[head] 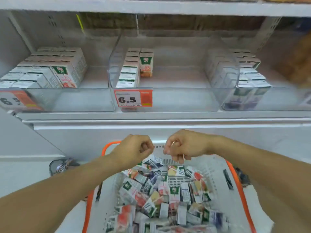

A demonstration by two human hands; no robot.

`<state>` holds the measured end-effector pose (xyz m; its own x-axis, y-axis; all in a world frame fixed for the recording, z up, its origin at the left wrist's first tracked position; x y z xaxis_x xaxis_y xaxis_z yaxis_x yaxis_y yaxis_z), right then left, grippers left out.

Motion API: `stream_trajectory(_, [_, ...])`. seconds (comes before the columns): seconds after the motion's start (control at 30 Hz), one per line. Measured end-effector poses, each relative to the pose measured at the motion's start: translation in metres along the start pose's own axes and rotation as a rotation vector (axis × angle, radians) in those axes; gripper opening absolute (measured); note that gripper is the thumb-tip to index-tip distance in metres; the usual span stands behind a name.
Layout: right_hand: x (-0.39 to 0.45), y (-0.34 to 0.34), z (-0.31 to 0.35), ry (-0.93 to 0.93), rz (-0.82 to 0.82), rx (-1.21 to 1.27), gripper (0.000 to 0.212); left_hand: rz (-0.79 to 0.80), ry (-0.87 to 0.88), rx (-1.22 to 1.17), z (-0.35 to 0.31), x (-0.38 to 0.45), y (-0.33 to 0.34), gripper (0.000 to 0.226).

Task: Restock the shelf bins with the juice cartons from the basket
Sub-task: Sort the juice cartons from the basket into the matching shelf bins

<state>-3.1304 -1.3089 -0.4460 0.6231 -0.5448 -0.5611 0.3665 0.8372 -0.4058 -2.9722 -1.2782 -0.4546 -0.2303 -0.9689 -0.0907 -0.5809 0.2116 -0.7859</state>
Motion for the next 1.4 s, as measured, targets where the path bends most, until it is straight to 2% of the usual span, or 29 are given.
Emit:
stream_trajectory(0.1, [0.031,0.026,-0.055,0.112,-0.076,-0.02,0.019,0.129,-0.184,0.115,0.048,-0.005,0.037,0.01])
stream_trajectory(0.23, [0.062,0.072,-0.124,0.226,-0.106,-0.057,0.008,0.232,-0.418,0.161,0.099,-0.03,0.088,0.002])
stream_trajectory(0.33, [0.061,0.11,-0.165,0.306,0.042,-0.158,0.017,0.343,-0.503,0.191,0.127,-0.054,0.134,0.033])
stream_trajectory(0.43, [0.053,0.135,-0.191,0.326,0.202,-0.19,0.036,0.354,-0.512,0.24,0.148,-0.07,0.157,0.062])
stream_trajectory(0.57, [0.047,0.142,-0.205,0.337,0.311,-0.292,0.056,0.335,-0.548,0.207,0.168,-0.077,0.166,0.072])
stream_trajectory(0.67, [0.051,0.148,-0.208,0.318,0.357,-0.383,0.056,0.284,-0.619,0.117,0.175,-0.072,0.171,0.072])
stream_trajectory(0.77, [0.063,0.155,-0.207,0.287,0.305,-0.351,0.053,0.3,-0.664,0.14,0.184,-0.069,0.176,0.075])
stream_trajectory(0.93, [0.075,0.149,-0.193,0.258,0.18,-0.211,0.061,0.337,-0.689,0.221,0.19,-0.075,0.177,0.074])
stream_trajectory(1.0, [0.075,0.142,-0.187,0.253,0.134,-0.117,0.053,0.329,-0.689,0.213,0.188,-0.075,0.177,0.073])
stream_trajectory(1.07, [0.074,0.133,-0.18,0.23,0.081,-0.06,0.037,0.325,-0.664,0.171,0.181,-0.072,0.175,0.075])
stream_trajectory(1.1, [0.074,0.127,-0.177,0.22,0.047,-0.029,0.033,0.328,-0.652,0.12,0.177,-0.07,0.173,0.075])
stream_trajectory(1.2, [0.071,0.106,-0.165,0.2,-0.089,0.098,0.04,0.303,-0.626,-0.079,0.158,-0.061,0.16,0.068])
stream_trajectory(1.3, [0.065,0.082,-0.151,0.179,-0.242,0.277,0.045,0.147,-0.65,-0.396,0.135,-0.054,0.135,0.071])
stream_trajectory(1.4, [0.055,0.057,-0.132,0.133,-0.342,0.392,0.039,0.016,-0.65,-0.656,0.112,-0.049,0.111,0.068])
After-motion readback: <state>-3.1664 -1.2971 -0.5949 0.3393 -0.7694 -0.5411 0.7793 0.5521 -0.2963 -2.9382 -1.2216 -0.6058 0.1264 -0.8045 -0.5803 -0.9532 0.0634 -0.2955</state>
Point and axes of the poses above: each hand's wrist, its own x-axis towards the middle knuckle, its own y-axis out of the palm, z = x × y, the point moved 7 cm from there along x, towards the middle knuckle, and after that the axes turned 1 degree about x, right-handed, at the moved point
